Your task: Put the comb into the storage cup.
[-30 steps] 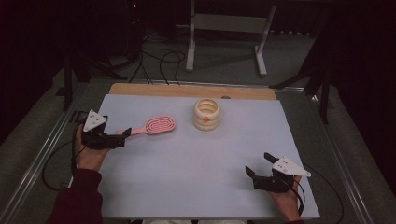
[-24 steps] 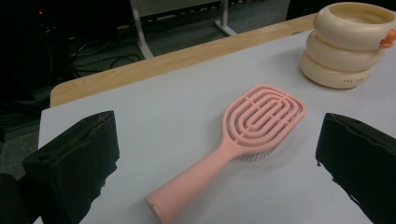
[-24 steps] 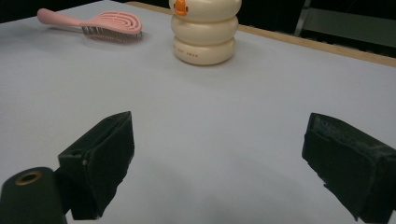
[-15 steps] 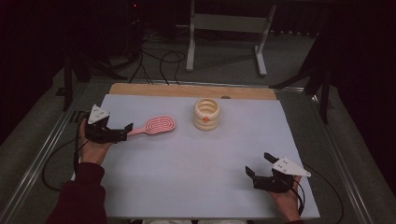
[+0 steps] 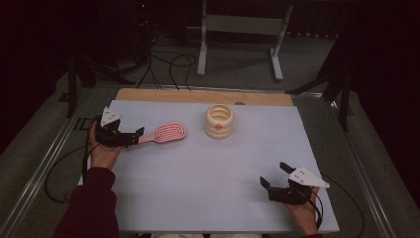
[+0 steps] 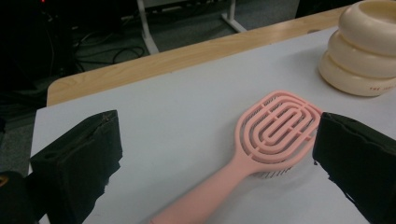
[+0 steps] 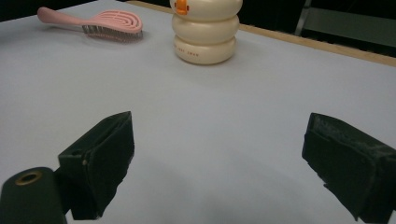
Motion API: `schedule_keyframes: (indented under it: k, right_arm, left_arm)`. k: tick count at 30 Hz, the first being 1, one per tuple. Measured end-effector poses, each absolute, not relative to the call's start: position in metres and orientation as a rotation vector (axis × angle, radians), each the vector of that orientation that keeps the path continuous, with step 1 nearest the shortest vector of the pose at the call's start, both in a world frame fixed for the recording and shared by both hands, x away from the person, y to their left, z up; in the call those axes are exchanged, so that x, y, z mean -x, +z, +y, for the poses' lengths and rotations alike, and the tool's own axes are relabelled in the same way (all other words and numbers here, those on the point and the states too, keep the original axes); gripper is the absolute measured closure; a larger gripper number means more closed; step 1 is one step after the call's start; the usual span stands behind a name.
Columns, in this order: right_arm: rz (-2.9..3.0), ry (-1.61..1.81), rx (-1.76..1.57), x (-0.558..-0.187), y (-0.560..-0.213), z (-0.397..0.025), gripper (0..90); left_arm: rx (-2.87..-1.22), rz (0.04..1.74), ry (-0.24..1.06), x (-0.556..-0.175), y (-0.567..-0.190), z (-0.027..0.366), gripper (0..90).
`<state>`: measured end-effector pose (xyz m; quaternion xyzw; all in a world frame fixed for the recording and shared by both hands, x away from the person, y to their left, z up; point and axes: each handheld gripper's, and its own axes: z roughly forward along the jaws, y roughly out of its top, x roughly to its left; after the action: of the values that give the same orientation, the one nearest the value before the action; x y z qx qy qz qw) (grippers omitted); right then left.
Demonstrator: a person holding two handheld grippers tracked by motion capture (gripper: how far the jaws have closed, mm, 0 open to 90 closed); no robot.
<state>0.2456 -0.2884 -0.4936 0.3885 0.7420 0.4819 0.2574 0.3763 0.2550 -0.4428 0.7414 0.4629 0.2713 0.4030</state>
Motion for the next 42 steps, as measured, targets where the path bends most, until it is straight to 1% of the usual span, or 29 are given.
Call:
schedule_keyframes:
  k: [8, 24, 34, 36, 39, 41, 42]
  right_arm:
    - [2.014, 1.309, -1.053, -0.245, -0.494, -0.288, 9.2]
    - [2.017, 1.321, -1.052, -0.246, -0.494, -0.287, 9.2]
    - [2.016, 1.319, -1.053, -0.246, -0.493, -0.287, 9.2]
    - [2.015, 1.322, -1.053, -0.246, -0.494, -0.288, 9.2]
    - [2.015, 1.319, -1.054, -0.245, -0.493, -0.288, 9.2]
    - [2.016, 1.318, -1.054, -0.245, -0.493, -0.288, 9.2]
    - [2.015, 1.318, -1.053, -0.245, -0.493, -0.288, 9.2]
  left_arm:
    - [-1.9, 1.183, 0.677, -0.385, -0.448, 0.25, 3.6]
    - [-1.935, 1.227, 0.636, -0.398, -0.461, 0.247, 8.5]
    - [-1.958, 1.268, 0.638, -0.402, -0.466, 0.243, 16.8]
    - [-1.956, 1.277, 0.631, -0.403, -0.467, 0.243, 20.3]
    - [-1.96, 1.276, 0.614, -0.403, -0.468, 0.243, 28.8]
    - [-1.96, 1.266, 0.589, -0.404, -0.469, 0.243, 36.5]
    - [-1.96, 1.258, 0.571, -0.404, -0.47, 0.243, 42.5]
